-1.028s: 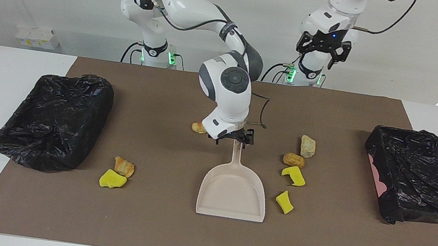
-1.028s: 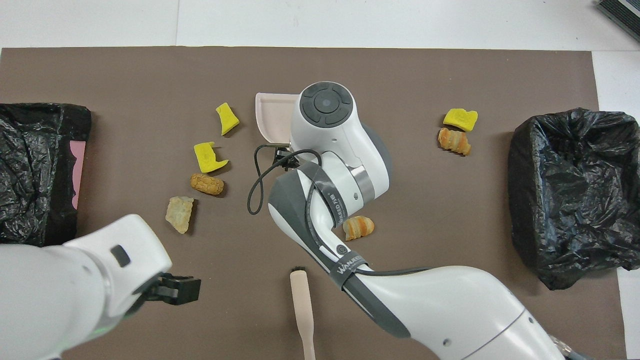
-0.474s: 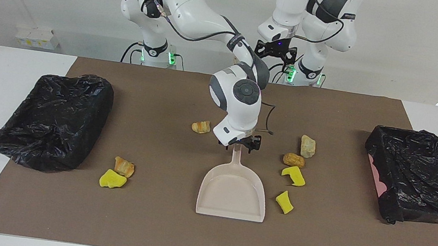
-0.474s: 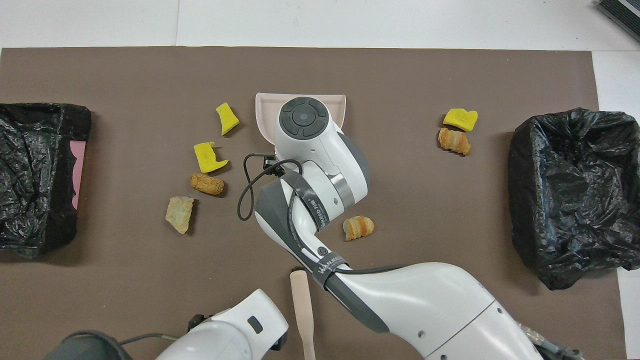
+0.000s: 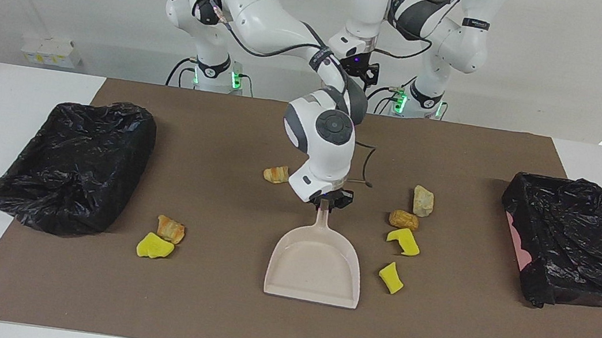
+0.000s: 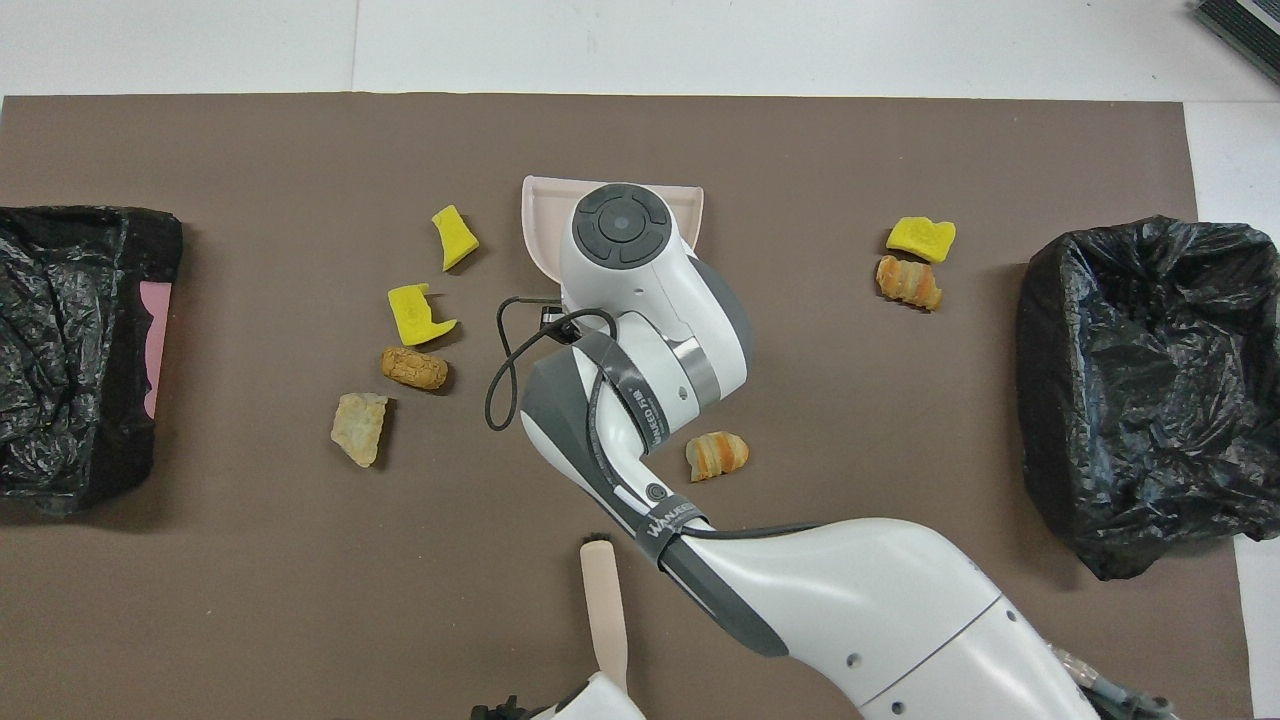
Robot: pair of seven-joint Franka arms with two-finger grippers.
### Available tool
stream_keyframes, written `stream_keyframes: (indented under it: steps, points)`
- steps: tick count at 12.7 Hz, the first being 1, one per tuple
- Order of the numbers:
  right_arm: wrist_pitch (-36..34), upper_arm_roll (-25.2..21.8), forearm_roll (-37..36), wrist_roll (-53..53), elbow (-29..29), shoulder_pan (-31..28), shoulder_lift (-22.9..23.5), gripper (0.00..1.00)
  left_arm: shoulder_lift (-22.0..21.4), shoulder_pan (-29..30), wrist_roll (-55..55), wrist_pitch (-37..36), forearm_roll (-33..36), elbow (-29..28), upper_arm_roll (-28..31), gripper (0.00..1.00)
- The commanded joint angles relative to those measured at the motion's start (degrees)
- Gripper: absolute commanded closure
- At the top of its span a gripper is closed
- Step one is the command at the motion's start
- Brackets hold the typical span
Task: Sweep and dump trash in bin
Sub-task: 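Lift the dustpan with the right gripper while the left gripper lifts the brush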
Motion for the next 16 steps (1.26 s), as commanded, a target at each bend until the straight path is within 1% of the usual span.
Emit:
stream_keyframes:
  steps: [1,3,4,5,6,7,10,11,12,14,15,16]
  points:
    - [-0.4,0.1,-0.8,-0.4,0.5,-1.4,-2.8,1.00,3.6,-3.9,-4.3,4.8,-2.5,-1.6,0.9,0.00]
    - [-1.4,0.2,-0.3,-2.1,-0.3,-3.9,-5.2,1.00,7.2,-6.4,-6.9,8.4,-4.0,-1.6,1.0,0.01]
    - [-1.7,0.1,-0.1,-5.5,-2.0,-4.8,-7.0,1.00,8.4,-6.9,-8.5,10.2,-4.1,-1.6,0.9,0.06]
    - [-2.1,0.1,-0.1,-10.3,-3.6,-6.5,-8.5,1.00,9.4,-7.3,-9.1,10.7,-4.6,-1.6,0.9,0.12]
    - [-2.2,0.1,-0.1,-14.9,-4.8,-8.1,-9.9,1.00,9.4,-8.0,-9.2,10.7,-6.9,-1.7,0.9,0.26]
    - [-2.6,0.1,-0.1,-18.9,-5.3,-9.1,-10.6,1.00,9.5,-8.1,-9.0,10.7,-9.0,-1.8,0.9,0.31]
    - [-4.1,-0.1,-1.2,-31.3,-5.2,-12.2,-11.8,1.00,9.8,-9.1,-7.9,10.8,-9.2,-2.0,1.0,0.32]
    - [-4.5,0.0,-2.2,-33.6,-5.2,-13.0,-11.9,1.00,10.1,-9.1,-7.9,10.8,-9.2,-2.1,1.0,0.38]
    - [-4.7,0.0,-3.6,-36.2,-5.3,-13.3,-12.0,1.00,10.3,-9.1,-7.8,10.8,-9.2,-2.0,1.0,0.51]
    - [-5.9,0.0,-6.4,-39.4,-5.3,-13.3,-12.2,1.00,10.3,-9.0,-7.1,10.7,-9.3,-2.1,1.0,0.55]
    - [-6.6,0.0,-7.6,-40.9,-5.5,-13.3,-12.3,1.00,10.4,-9.0,-7.1,10.8,-9.3,-2.0,1.0,0.61]
    - [-6.8,0.0,-8.1,-41.8,-5.5,-13.3,-12.3,1.00,10.4,-8.9,-7.0,10.7,-9.3,-2.1,1.0,0.73]
